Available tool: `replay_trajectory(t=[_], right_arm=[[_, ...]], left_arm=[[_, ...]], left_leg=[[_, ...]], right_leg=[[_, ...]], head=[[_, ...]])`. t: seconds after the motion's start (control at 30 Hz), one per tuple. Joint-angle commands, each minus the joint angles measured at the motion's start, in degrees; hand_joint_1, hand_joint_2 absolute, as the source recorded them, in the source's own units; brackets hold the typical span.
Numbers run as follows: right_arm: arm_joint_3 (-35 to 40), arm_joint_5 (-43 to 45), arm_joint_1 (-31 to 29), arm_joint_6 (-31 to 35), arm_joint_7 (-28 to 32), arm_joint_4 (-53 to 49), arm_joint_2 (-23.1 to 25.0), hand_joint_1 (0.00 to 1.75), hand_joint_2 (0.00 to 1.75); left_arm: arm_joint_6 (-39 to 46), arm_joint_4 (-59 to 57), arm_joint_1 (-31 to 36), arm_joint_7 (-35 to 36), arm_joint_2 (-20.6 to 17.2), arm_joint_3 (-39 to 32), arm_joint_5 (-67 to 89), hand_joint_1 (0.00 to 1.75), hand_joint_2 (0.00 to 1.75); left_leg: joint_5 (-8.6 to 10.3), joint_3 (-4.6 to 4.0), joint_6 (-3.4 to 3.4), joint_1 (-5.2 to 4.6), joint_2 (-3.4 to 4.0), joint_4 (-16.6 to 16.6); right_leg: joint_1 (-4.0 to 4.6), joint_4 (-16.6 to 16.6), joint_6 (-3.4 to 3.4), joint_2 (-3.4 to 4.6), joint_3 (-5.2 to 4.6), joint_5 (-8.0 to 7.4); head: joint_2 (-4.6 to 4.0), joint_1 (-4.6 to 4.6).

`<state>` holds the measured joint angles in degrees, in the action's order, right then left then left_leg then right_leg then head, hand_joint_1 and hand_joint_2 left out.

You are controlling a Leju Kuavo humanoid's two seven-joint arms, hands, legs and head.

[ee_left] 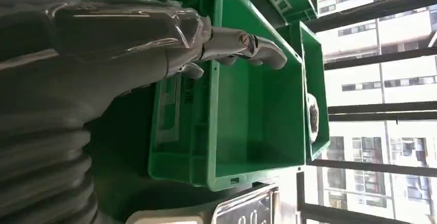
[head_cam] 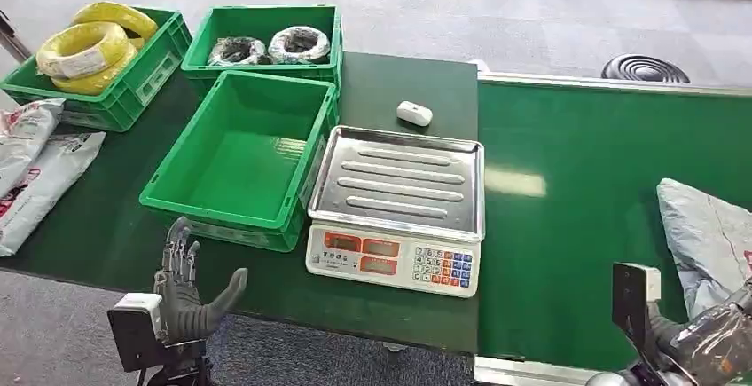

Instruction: Moved the parcel from conveyor to table for the left to box.

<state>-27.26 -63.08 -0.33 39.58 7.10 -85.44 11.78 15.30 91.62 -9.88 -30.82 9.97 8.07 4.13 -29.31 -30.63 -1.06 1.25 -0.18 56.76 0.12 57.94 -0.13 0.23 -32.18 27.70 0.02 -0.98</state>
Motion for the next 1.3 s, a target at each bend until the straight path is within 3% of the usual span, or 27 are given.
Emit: replay_trajectory(t=[0.03,0.1,0.13,0.2,0.3,0.4,0.6,0.77,0.87,1.07,1.3], right_arm=[[-2.61,-0.08,-2.68,0.42,-0.42,7.34,-2.24,0.00,1.75],[-2.61,-0.08,-2.68,0.42,-0.42,7.34,-2.24,0.00,1.75],[-4.05,-3.62,-3.39,-2.35,-6.21,9.70,-2.73,0.00,1.75],[-6.20,-1.34,-8.34,-6.30,-9.37,20.45,-9.04,0.00,1.75],[-9.03,2.17,-14.04,-9.31,-8.39,33.06,-14.60,0.00,1.75],[-9.06,1.96,-16.80,-10.36,-8.00,38.81,-15.98,0.00,1.75],[-5.26,1.27,-17.76,-9.83,-6.49,38.03,-11.73,0.00,1.75],[-1.92,-1.95,-16.39,-7.63,-11.60,33.27,-7.37,0.00,1.75],[-1.56,-6.13,-15.66,-4.68,-14.86,32.41,-7.96,0.00,1.75],[-4.08,-3.63,-19.33,-6.09,-11.23,39.07,-11.91,0.00,1.75],[-3.99,-5.89,-20.65,-4.73,-12.92,41.85,-11.87,0.00,1.75]], left_arm=[[0.05,-3.37,0.88,0.15,-1.91,0.90,-0.24,0.00,1.75],[0.05,-3.37,0.88,0.15,-1.91,0.90,-0.24,0.00,1.75],[-0.01,-3.37,0.98,0.12,-2.24,1.19,-0.52,0.00,1.75],[0.07,-3.79,1.46,-0.04,-3.38,1.45,-1.63,0.00,1.75],[0.51,-4.00,1.62,-0.06,-4.14,1.34,-2.60,0.00,1.75],[0.63,-4.17,1.24,-0.19,-4.57,1.32,-3.09,0.00,1.75],[1.97,-4.69,0.75,-0.92,-5.17,1.55,-3.80,0.00,1.75],[3.02,-5.15,0.51,-1.48,-5.28,1.51,-4.24,0.00,1.75],[3.27,-4.97,0.82,-1.33,-5.31,1.86,-4.35,0.00,1.75],[3.04,-3.09,0.43,-0.62,-6.13,1.85,-4.49,0.00,1.75],[2.94,-2.48,-0.41,-0.28,-6.72,1.40,-4.25,0.00,1.75]], left_leg=[[0.08,0.09,0.08,-0.08,0.04,-0.16],[0.03,0.07,0.04,-0.03,-0.02,-0.07],[0.08,0.08,0.08,-0.08,0.00,-0.16],[0.05,0.09,0.06,-0.04,0.01,-0.10],[0.07,0.12,0.09,-0.03,0.05,-0.13],[0.18,0.07,0.16,-0.13,0.09,-0.20],[0.11,0.09,0.12,-0.18,0.17,-0.14],[0.15,0.15,0.14,-0.22,0.30,-0.27],[0.10,0.03,0.13,-0.16,0.13,-0.10],[0.11,-0.01,0.16,-0.20,0.04,-0.07],[0.13,0.00,0.13,-0.21,0.05,-0.10]], right_leg=[[-0.07,-0.13,0.05,0.00,0.06,-0.08],[-0.02,-0.06,0.02,-0.02,0.06,-0.02],[-0.07,-0.13,0.04,-0.02,0.06,-0.07],[-0.03,-0.11,0.04,0.01,0.08,-0.06],[-0.03,-0.18,0.07,0.02,0.14,-0.10],[-0.12,-0.24,0.15,0.05,0.09,-0.24],[-0.18,-0.10,0.13,0.16,0.01,-0.19],[-0.20,-0.15,0.13,0.31,-0.03,-0.24],[-0.14,-0.05,0.14,0.15,-0.04,-0.16],[-0.18,-0.04,0.17,0.06,-0.03,-0.15],[-0.21,-0.05,0.14,0.08,-0.06,-0.16]], head=[[0.00,0.00],[0.00,0.00],[0.00,0.00],[0.00,0.00],[0.00,-0.02],[0.00,0.00],[0.00,0.00],[0.00,0.00],[0.00,-0.02],[0.00,0.00],[0.00,-0.02]])
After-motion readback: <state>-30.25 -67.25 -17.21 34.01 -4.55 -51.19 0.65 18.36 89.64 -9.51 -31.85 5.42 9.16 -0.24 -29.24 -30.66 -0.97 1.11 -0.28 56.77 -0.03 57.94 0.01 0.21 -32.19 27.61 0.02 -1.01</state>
